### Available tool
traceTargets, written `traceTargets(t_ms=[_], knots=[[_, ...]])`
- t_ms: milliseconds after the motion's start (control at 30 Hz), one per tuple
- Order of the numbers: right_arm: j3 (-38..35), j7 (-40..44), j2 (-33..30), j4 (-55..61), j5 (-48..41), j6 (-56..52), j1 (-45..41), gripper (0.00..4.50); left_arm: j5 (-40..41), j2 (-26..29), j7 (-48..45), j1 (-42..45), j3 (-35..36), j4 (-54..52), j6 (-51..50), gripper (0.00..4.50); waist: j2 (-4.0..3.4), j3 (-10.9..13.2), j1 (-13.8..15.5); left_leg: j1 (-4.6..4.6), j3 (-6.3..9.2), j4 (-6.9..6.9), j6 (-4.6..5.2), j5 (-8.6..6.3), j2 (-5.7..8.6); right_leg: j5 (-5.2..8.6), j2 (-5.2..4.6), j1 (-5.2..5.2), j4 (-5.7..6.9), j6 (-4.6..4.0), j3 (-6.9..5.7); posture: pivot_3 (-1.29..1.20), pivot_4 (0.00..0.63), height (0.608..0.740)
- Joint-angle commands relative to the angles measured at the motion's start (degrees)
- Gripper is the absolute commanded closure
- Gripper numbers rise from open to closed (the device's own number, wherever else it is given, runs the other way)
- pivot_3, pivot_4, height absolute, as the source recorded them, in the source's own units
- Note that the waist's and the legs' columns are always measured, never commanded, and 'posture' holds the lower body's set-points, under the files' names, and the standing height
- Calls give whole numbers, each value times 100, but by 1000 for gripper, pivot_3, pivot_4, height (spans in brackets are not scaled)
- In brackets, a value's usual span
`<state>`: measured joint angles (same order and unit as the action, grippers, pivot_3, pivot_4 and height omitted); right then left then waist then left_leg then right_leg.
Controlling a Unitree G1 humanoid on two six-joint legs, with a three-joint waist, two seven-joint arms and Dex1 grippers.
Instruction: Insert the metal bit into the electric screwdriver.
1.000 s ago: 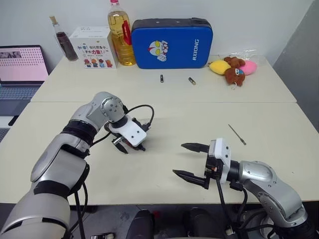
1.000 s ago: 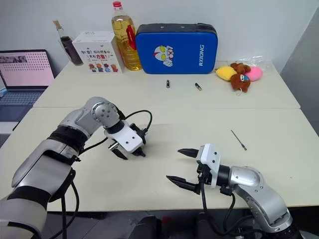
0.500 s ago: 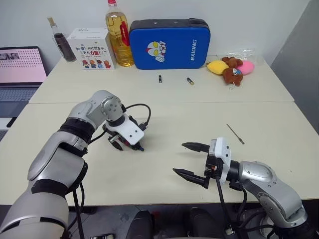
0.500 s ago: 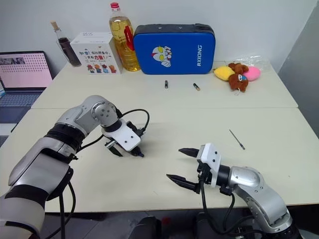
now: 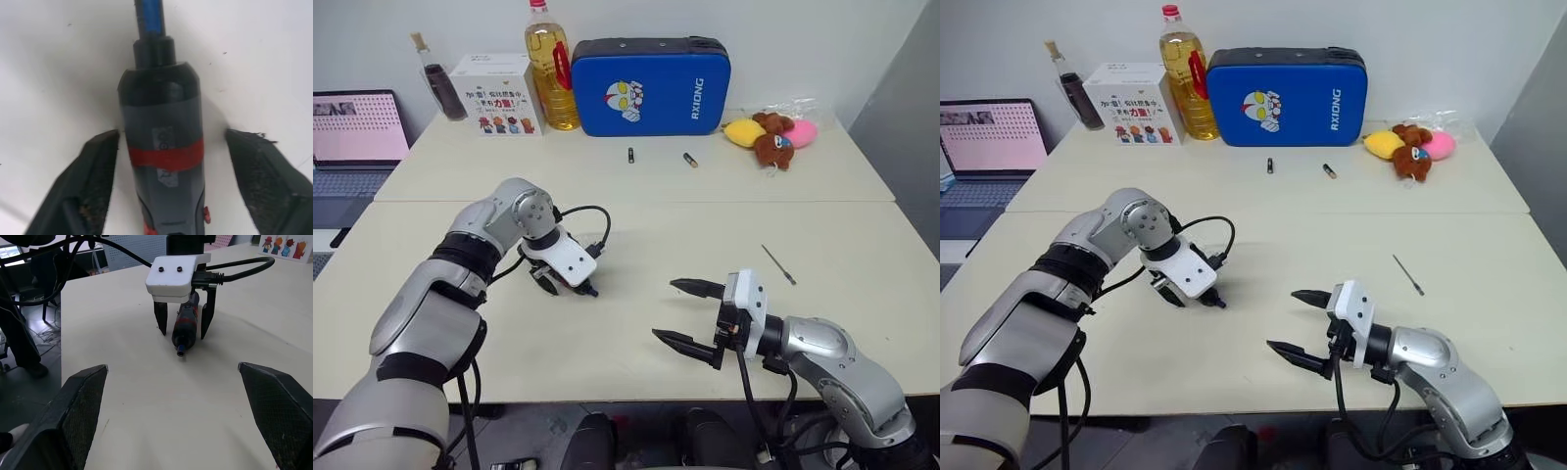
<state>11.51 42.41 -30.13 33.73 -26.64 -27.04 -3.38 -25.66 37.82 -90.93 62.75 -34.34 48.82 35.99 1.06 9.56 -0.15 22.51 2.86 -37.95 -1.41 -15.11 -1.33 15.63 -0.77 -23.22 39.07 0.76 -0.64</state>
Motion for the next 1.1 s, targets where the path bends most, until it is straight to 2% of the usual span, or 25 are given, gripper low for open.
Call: traceTargets(t_ms=[33, 167, 200, 433, 533, 667, 767, 833, 967, 1100], knots=[[-91, -16, 39, 171, -110, 37, 17, 0, 90, -64, -12, -98, 17, -104, 8, 1881, 0, 0, 0, 0, 0, 0, 0, 0, 0, 0, 0, 0, 0, 0, 0, 0, 150, 740], [-90, -20, 47, 153, -109, 29, -7, 0, 128, -87, 32, -159, 16, -138, -20, 2697, 0, 0, -6, -1, 1, 1, 0, 0, -1, 0, 0, 0, 0, 0, 0, 0, 150, 740], [-90, -16, 44, 146, -104, 33, -11, 0, 161, -93, 17, -169, 31, -158, -47, 2781, 0, 0, -6, -1, 0, 1, 0, 0, 0, 0, 0, 0, 0, 0, 0, 0, 150, 740], [-235, 31, -6, 111, -126, 81, -79, 0, 441, -166, 53, -113, 373, -172, -728, 2814, 0, 0, 0, 1, 1, 0, 0, 0, 0, 0, -1, 0, 0, 0, -1, 0, 150, 740], [-472, -52, -9, 105, -241, -49, -357, 0, 1049, -422, 247, -88, 993, -415, -2005, 2814, 1, 0, 6, 4, 3, -1, 0, 0, 1, 0, -1, 0, -1, 0, -3, 0, 150, 740], [-1055, -636, 322, -175, -676, -428, -1279, 0, 2230, -648, 708, -214, 2259, -1358, -4317, 2814, 9, 9, -2, 22, 19, -13, -1, 1, -1, -1, -5, -7, 0, 1, -11, 0, 150, 740], [-1255, -877, 468, -388, -745, -582, -1726, 0, 2837, -788, 1245, -643, 2874, -2362, -5470, 2814, 10, 10, -51, 21, 19, -8, -1, 1, -5, -1, -4, -9, 0, 0, -4, 0, 150, 740], [-1347, -1156, 663, -592, -657, -521, -2000, 0, 3258, -1173, 2160, -967, 3487, -2943, -5882, 2814, 8, 9, -103, 20, 20, -2, -3, 1, -10, 1, -3, -9, -2, -3, -2, 0, 150, 740], [-1451, -1455, 856, -951, -488, -405, -2379, 0, 3592, -2091, 4057, -1427, 4338, -3532, -5781, 2814, 7, 8, -127, 19, 24, -4, -3, 2, -24, 1, -12, -9, 9, -5, 1, 0, 150, 740], [-1409, -1492, 864, -1128, -338, -321, -2542, 0, 3538, -2825, 5133, -2073, 4324, -3913, -5303, 2814, 7, 8, -120, 18, 15, -5, -2, 1, -18, 1, -28, -9, 8, -5, 9, 0, 150, 740]])
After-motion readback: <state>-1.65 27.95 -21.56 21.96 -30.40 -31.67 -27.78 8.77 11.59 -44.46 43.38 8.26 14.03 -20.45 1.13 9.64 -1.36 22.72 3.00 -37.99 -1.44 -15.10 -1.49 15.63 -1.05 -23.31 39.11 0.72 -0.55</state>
